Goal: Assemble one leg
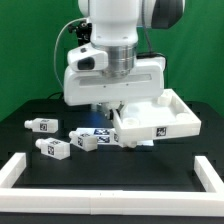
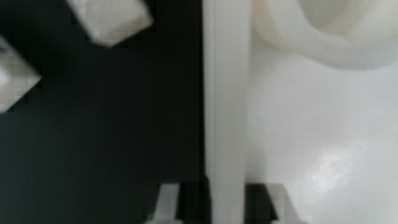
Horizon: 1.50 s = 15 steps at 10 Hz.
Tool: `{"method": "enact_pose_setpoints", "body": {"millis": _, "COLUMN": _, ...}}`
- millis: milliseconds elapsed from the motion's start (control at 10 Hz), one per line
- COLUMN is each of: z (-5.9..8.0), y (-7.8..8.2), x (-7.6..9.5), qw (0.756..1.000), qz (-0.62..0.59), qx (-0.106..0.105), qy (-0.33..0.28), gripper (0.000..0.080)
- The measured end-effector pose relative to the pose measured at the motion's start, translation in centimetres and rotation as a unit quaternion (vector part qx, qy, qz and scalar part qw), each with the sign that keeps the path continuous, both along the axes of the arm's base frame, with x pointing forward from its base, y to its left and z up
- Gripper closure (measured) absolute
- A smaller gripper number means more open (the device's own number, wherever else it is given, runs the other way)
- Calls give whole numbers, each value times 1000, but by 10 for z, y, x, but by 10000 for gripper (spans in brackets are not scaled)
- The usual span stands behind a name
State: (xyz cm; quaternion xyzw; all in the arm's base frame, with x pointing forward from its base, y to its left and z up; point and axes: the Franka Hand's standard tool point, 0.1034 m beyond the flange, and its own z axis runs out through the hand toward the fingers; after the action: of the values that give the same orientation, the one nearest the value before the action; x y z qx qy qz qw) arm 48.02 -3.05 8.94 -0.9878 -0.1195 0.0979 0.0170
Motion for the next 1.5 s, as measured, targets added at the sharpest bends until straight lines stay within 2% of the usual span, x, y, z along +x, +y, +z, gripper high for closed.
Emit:
{"method": "enact_pose_setpoints", "body": {"millis": 100, "z": -1, "y": -8, "x": 9, "qw": 999, "qz": 42, "qx": 6, "qy": -9, "gripper": 754}}
{"method": "enact_pose_setpoints", "body": {"millis": 500, "z": -3, "y": -8, "x": 6, "qw": 999, "qz": 38, "qx": 5, "qy": -6, "gripper": 754}}
{"method": "enact_pose_setpoints", "body": {"millis": 600, "z": -13, "y": -10, "x": 8, "qw": 1000, "qz": 24, "qx": -2, "qy": -8, "gripper": 754}}
{"method": "enact_pose_setpoints", "body": {"millis": 700, "z": -22, "y": -14, "x": 21, "qw": 1000, "qz": 13, "qx": -9, "qy": 2, "gripper": 754}}
{"method": "enact_pose_setpoints", "body": {"millis": 900, "z": -35, "y": -23, "x": 69, "qw": 1000, "qz": 8, "qx": -25, "qy": -17, "gripper": 754}}
{"method": "enact_pose_setpoints", "body": {"millis": 1000, "z": -47, "y": -23, "x": 76, "qw": 999, "qz": 2, "qx": -32, "qy": -20, "gripper": 754}}
{"method": "enact_pose_setpoints", "body": {"millis": 1200, "z": -68, "y": -20, "x": 77, "qw": 999, "qz": -10, "qx": -37, "qy": -12, "gripper": 754}}
{"method": "enact_pose_setpoints", "body": {"millis": 1500, "z": -67, "y": -20, "x": 77, "qw": 999, "qz": -9, "qx": -38, "qy": -12, "gripper": 754}}
